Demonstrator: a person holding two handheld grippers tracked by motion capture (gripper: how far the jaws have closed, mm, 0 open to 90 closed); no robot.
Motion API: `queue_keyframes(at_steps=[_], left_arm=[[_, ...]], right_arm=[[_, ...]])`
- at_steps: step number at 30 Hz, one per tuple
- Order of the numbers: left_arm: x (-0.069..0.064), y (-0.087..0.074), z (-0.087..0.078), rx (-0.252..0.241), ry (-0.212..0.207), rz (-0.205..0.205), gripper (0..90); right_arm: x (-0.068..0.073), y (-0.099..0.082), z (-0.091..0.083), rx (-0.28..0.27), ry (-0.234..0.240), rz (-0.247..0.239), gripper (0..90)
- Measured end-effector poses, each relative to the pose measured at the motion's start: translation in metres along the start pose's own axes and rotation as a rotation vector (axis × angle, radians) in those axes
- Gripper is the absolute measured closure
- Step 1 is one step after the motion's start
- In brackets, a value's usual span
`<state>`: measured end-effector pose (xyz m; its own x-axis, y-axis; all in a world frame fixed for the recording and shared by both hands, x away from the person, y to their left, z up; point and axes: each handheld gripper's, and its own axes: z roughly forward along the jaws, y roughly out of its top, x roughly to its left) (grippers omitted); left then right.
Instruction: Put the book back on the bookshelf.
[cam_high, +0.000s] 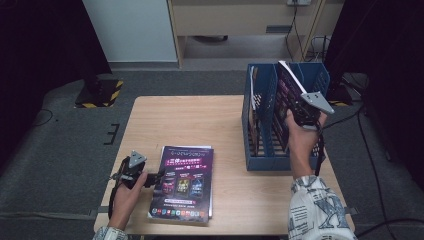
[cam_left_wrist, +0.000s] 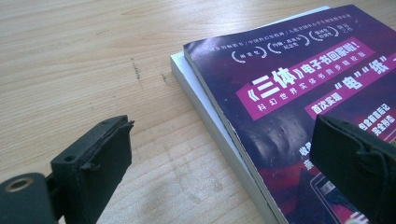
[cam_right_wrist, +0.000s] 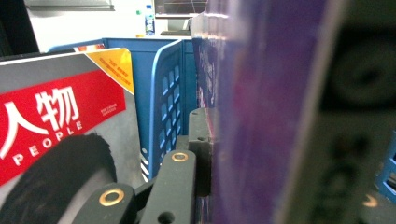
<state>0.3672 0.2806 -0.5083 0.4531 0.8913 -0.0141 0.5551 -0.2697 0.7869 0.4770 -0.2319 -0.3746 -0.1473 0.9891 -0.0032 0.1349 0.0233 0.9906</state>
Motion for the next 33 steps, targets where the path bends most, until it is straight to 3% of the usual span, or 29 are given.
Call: queue_keyframes(at_steps=[8,12,19,29,33], left_arm=[[0.0,0.0,0.0,-0.001,-0.001,0.0,5.1],[0.0,0.0,0.001,0.001,-0.003,0.002,5.1],[0.0,0.0,0.002,0.0,-0.005,0.007,5.1],[0.0,0.0,0.001,0.0,-0.006,0.004,5.1],[0.0,0.0,0.001,0.002,-0.004,0.005,5.1]], right_arm=[[-0.002,-0.01,0.001,0.005,-0.015,-0.013,82.8],[-0.001,-0.013,0.002,0.0,-0.032,-0.049,82.8],[0.001,-0.019,0.003,-0.013,-0.051,-0.044,82.8],[0.011,-0.031,0.007,-0.012,-0.033,-0.036,82.7],[0.015,-0.032,0.007,-0.011,-0.023,-0.054,82.6]])
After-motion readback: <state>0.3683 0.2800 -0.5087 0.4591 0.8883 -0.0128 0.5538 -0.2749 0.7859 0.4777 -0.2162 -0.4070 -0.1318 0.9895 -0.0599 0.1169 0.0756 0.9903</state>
